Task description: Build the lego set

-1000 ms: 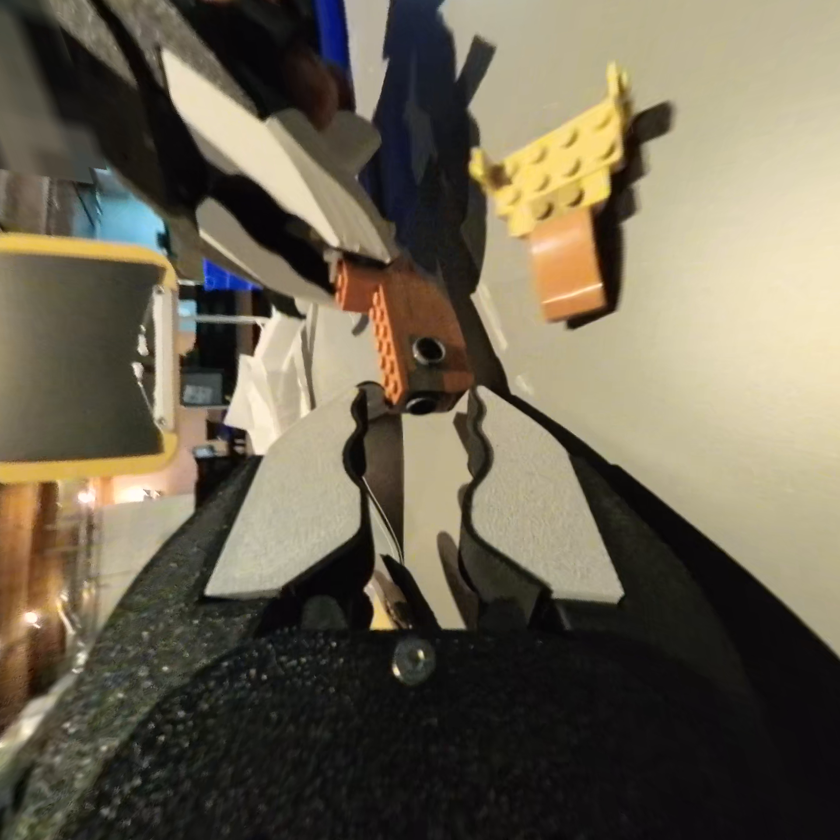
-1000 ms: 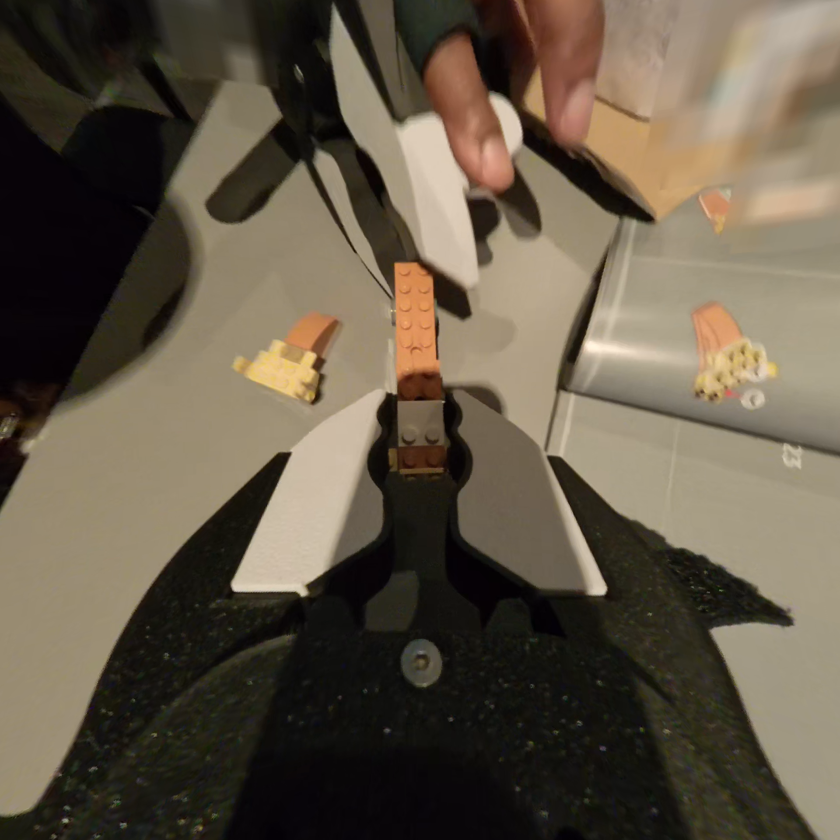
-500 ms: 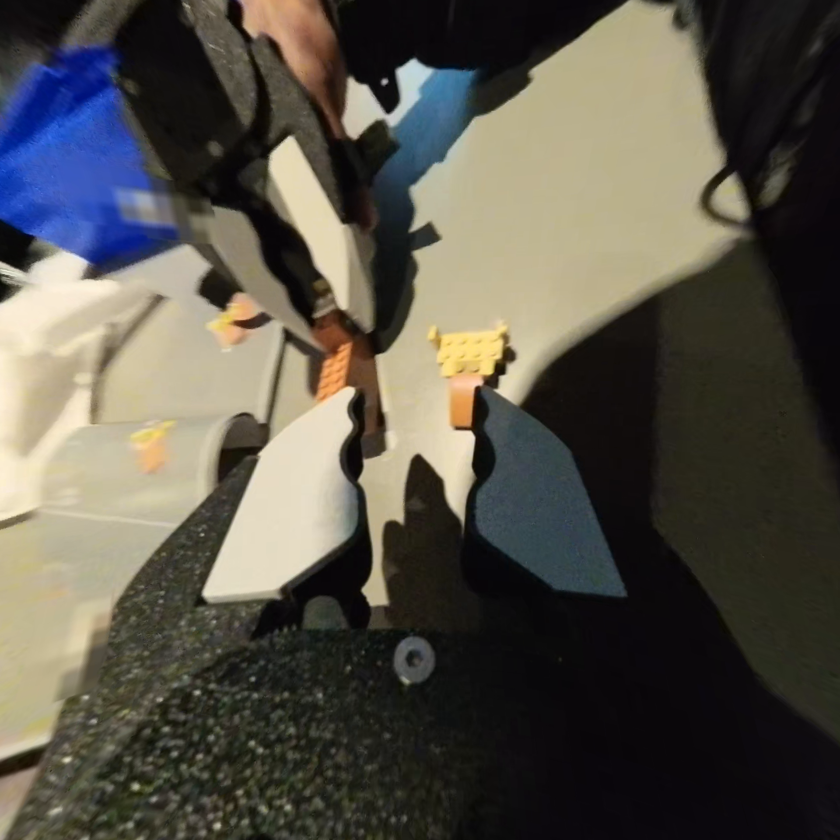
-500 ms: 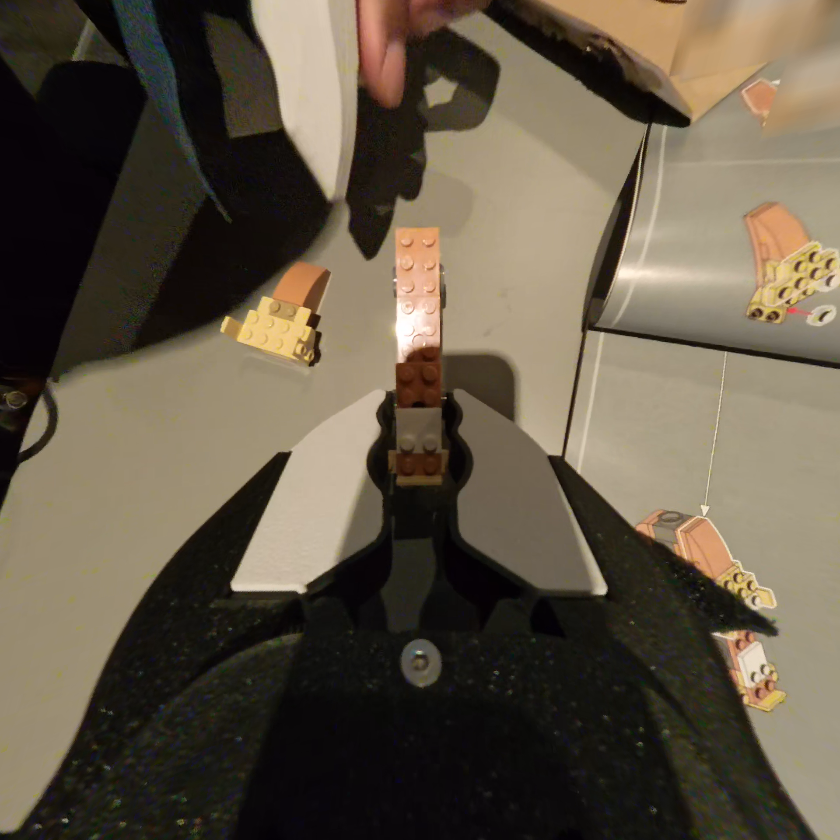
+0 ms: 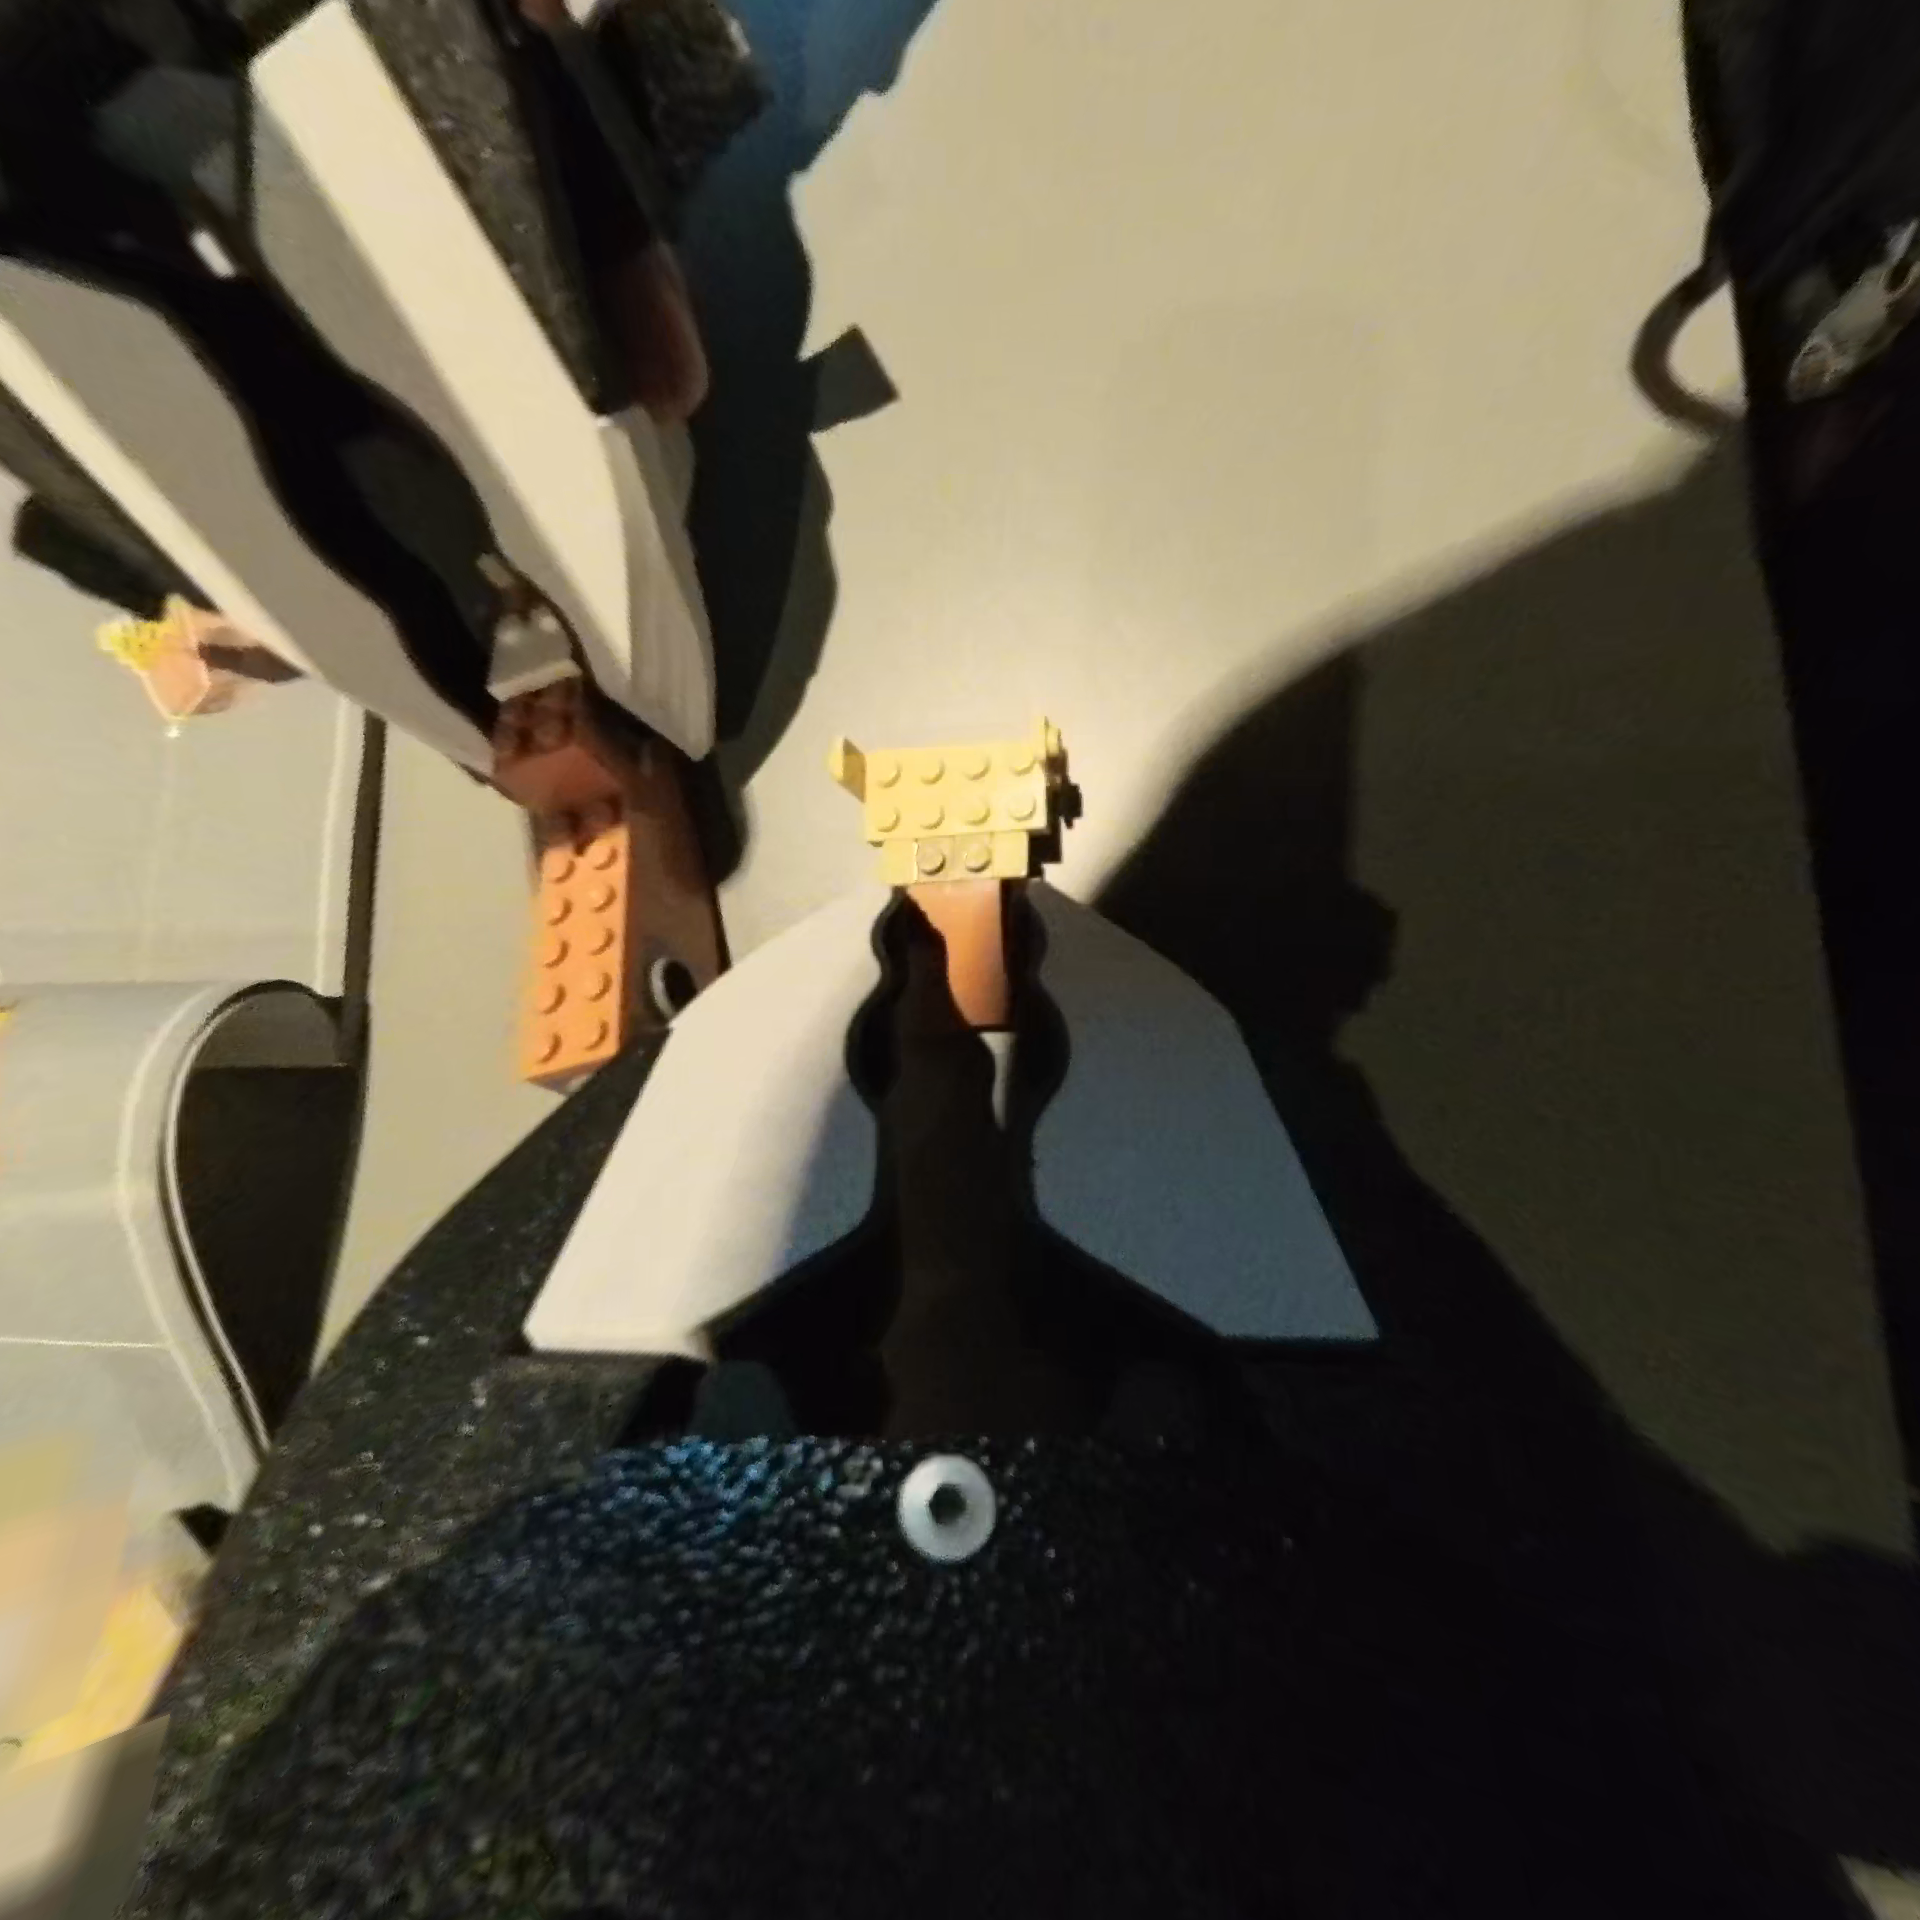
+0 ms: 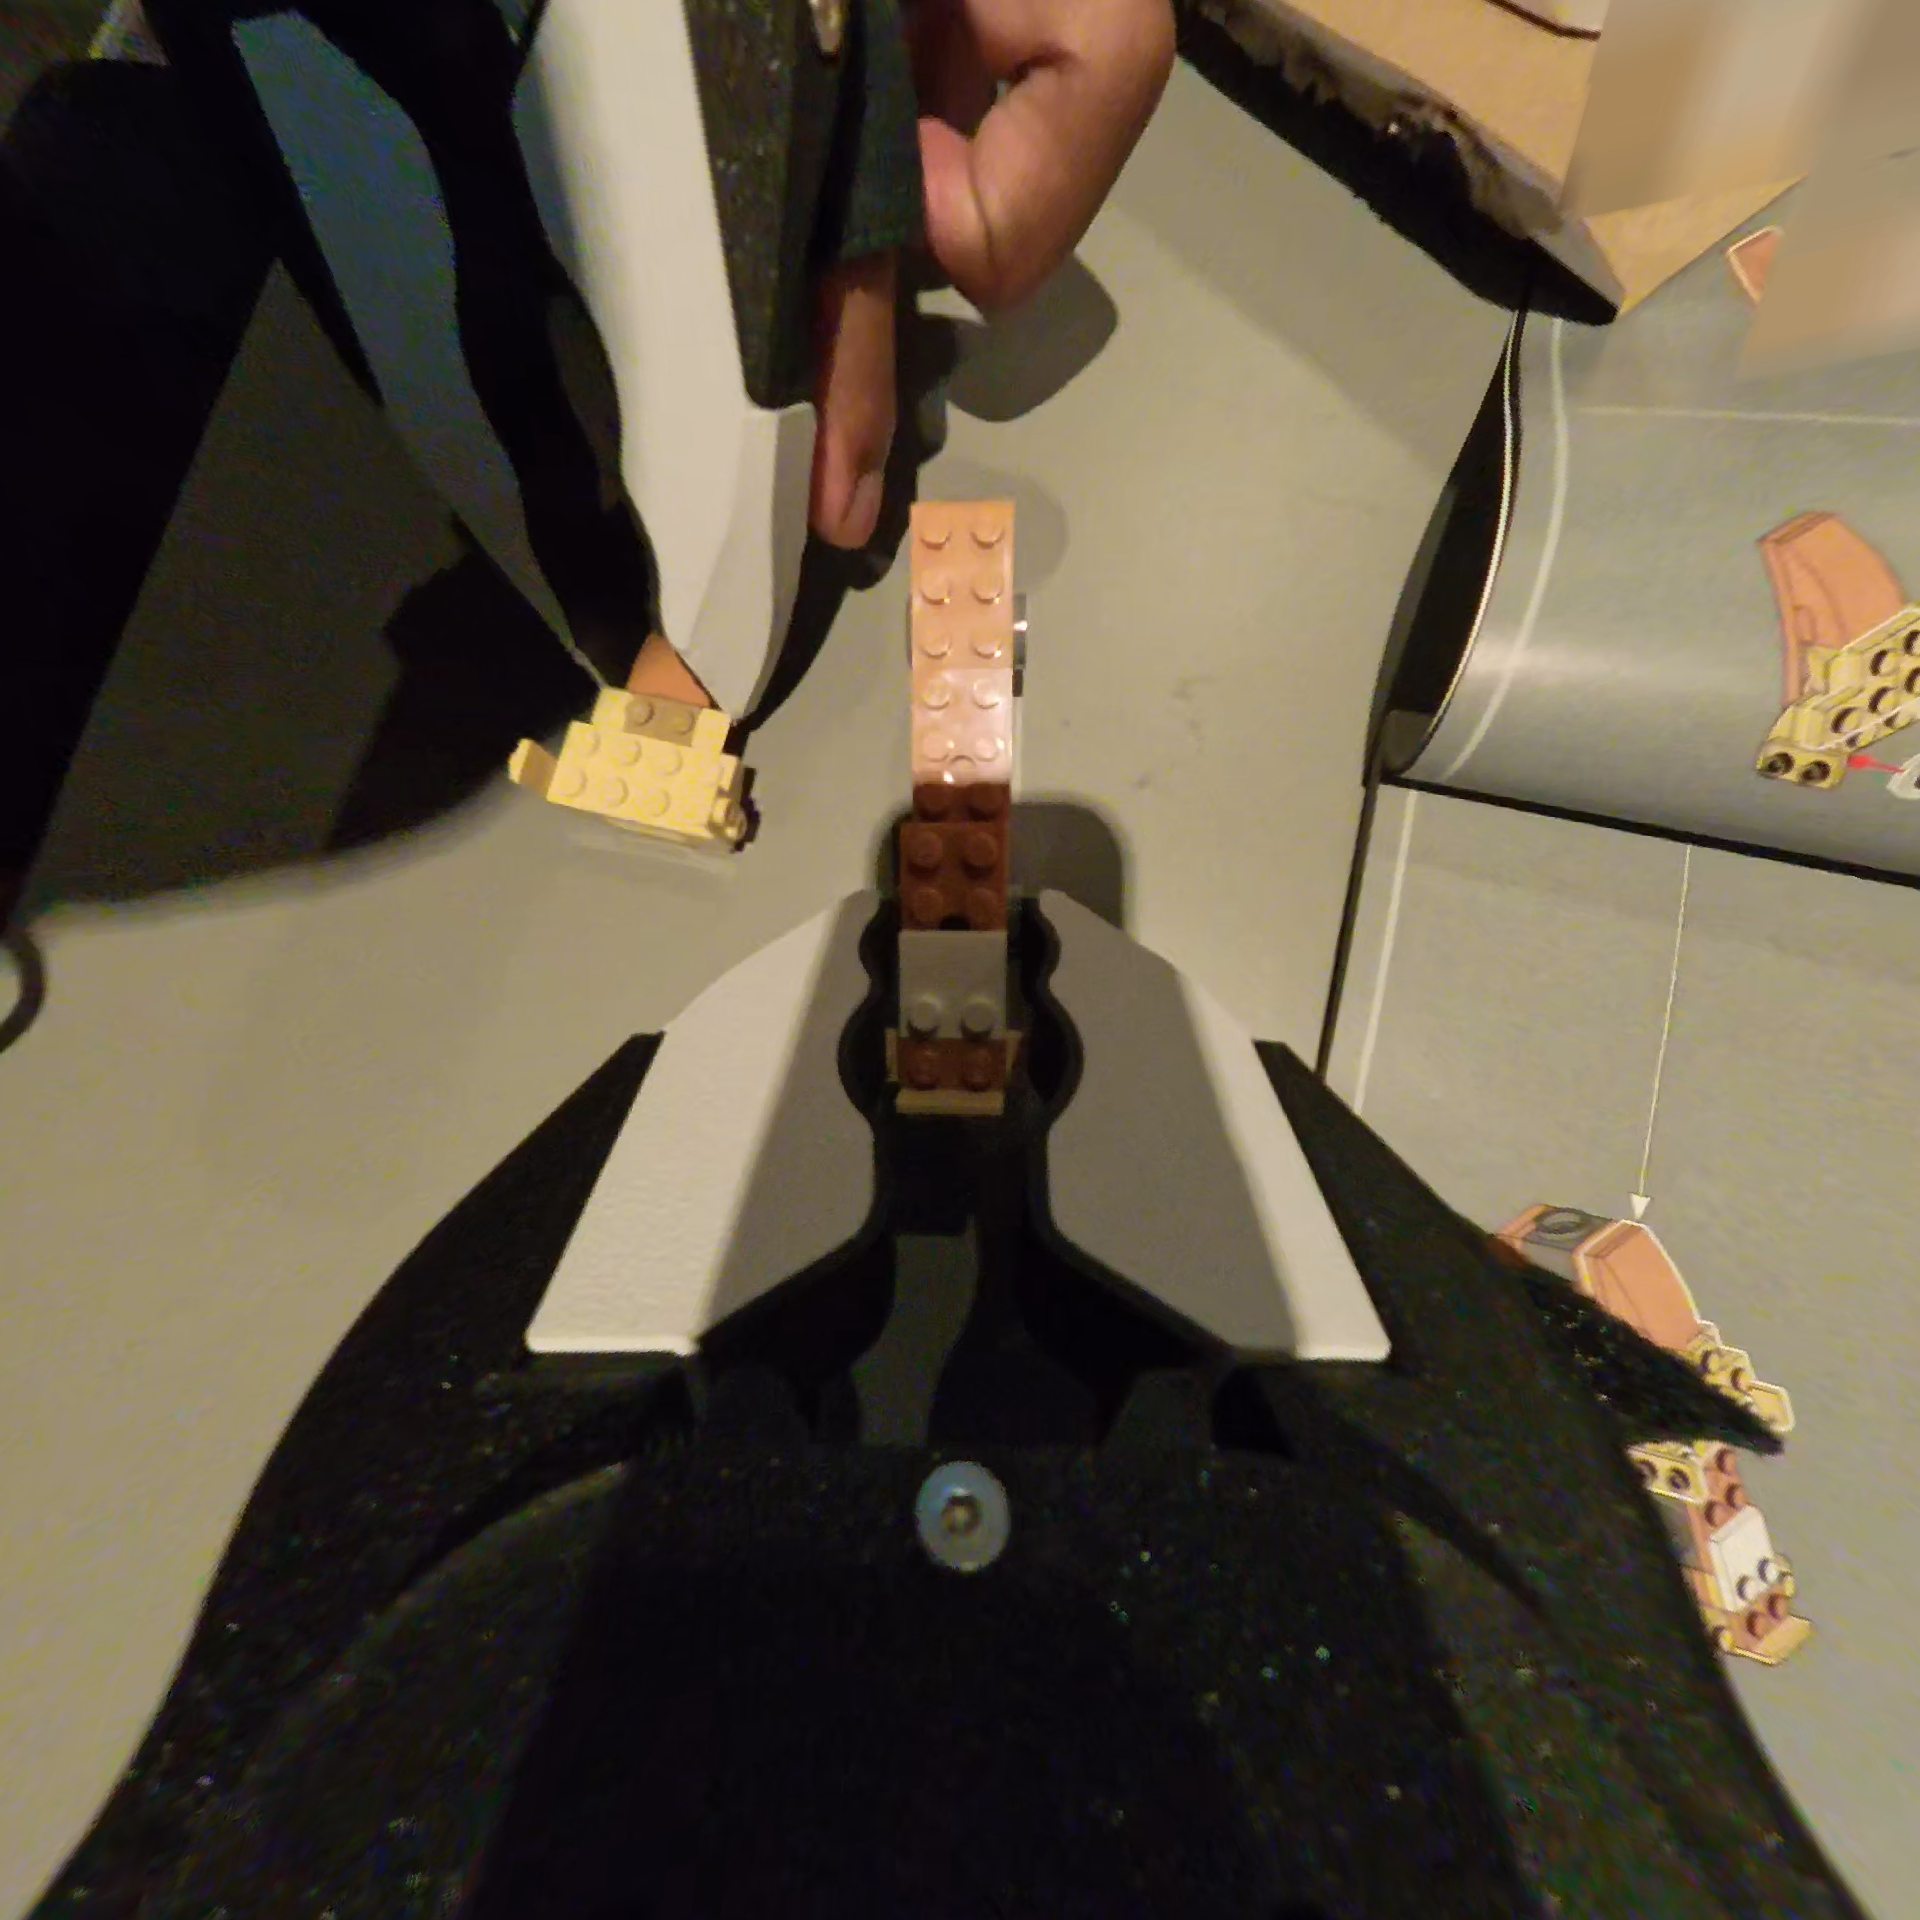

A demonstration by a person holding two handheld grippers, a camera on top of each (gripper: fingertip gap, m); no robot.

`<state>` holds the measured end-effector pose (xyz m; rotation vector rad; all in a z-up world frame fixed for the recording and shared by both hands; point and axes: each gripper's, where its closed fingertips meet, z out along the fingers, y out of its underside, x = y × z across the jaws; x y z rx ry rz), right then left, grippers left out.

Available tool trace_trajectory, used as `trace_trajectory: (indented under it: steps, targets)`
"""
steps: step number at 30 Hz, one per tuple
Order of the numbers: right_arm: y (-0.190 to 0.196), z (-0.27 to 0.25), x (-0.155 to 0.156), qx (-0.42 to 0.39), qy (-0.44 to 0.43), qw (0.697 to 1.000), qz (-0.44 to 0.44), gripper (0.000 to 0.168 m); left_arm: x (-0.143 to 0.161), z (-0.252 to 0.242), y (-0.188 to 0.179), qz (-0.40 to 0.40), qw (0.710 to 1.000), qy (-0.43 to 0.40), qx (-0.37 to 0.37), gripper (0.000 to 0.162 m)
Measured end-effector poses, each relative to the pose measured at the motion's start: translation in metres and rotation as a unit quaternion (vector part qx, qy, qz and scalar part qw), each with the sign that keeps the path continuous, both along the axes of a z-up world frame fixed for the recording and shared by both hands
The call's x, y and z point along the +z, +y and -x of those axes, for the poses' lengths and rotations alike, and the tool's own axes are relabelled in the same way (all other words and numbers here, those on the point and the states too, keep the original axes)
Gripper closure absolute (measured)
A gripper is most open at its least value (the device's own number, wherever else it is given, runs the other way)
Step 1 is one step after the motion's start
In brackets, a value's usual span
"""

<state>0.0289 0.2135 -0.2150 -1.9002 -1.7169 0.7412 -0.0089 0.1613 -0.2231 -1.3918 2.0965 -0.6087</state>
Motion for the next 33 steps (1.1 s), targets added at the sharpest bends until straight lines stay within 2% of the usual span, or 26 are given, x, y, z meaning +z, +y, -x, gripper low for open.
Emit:
trace_trajectory:
  steps: [3, 6, 9, 13, 17, 22, 33]
  targets:
    - [-0.001, 0.001, 0.000, -0.002, 0.002, 1.000, -0.003, 0.145, 0.009, 0.002, 0.004, 0.012, 0.999, -0.018, 0.025, 0.144]
    - [-0.003, 0.001, 0.000, -0.002, -0.005, 1.000, -0.005, 0.146, 0.038, 0.002, 0.014, 0.018, 0.997, -0.046, 0.055, 0.145]
    - [-0.003, 0.001, 0.000, -0.008, -0.023, 1.000, -0.007, 0.146, 0.059, 0.006, 0.041, -0.040, 0.994, -0.020, 0.097, 0.145]
    - [-0.004, 0.000, -0.001, -0.016, -0.047, 0.999, -0.011, 0.146, 0.048, 0.010, 0.055, -0.102, 0.986, 0.091, 0.092, 0.145]
    - [-0.006, 0.000, 0.000, -0.015, -0.062, 0.998, -0.022, 0.146, 0.040, 0.004, 0.055, -0.137, 0.979, 0.143, 0.055, 0.145]
    - [-0.009, 0.002, 0.002, -0.006, -0.068, 0.997, -0.030, 0.146, 0.040, -0.002, 0.057, -0.139, 0.975, 0.164, 0.050, 0.145]
    - [-0.008, 0.004, 0.003, -0.020, -0.066, 0.997, -0.023, 0.146, 0.041, 0.001, 0.054, -0.114, 0.980, 0.155, 0.058, 0.145]
